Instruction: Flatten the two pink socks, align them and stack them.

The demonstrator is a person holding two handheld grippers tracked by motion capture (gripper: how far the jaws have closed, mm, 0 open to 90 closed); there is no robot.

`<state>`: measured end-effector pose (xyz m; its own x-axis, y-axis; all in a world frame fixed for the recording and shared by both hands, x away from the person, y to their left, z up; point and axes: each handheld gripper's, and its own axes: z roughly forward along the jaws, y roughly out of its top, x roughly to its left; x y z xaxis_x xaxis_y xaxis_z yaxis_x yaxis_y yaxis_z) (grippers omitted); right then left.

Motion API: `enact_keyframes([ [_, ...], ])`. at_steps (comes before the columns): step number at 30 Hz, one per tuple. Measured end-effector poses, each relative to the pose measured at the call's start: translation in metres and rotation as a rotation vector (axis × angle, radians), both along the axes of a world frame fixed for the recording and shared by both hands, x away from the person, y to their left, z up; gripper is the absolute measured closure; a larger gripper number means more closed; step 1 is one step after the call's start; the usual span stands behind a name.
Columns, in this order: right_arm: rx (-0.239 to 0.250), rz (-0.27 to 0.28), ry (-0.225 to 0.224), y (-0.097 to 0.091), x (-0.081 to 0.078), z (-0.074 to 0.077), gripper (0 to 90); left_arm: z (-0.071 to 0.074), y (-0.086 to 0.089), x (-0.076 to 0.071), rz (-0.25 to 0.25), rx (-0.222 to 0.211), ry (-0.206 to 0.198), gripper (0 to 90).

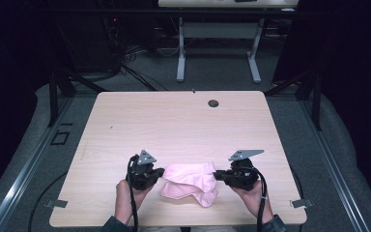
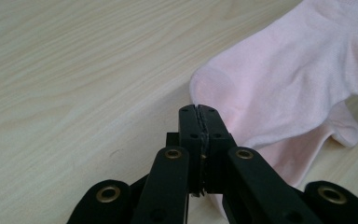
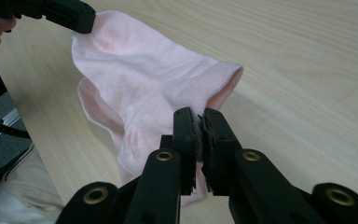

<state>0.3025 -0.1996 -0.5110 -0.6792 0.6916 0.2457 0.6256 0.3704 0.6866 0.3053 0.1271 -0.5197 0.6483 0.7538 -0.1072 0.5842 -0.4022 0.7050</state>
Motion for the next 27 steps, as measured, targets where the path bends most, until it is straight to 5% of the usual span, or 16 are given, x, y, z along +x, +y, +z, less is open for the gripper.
enact_keyframes([
  [8,-0.002,0.005,0.02,-0.001,-0.009,-0.005,84.4,-0.008,-0.001,-0.014,-0.011,0.018,-0.007,89.4],
  [27,-0.079,0.012,0.085,0.007,-0.009,-0.038,84.0,-0.027,-0.007,-0.02,-0.017,0.07,-0.001,89.4],
])
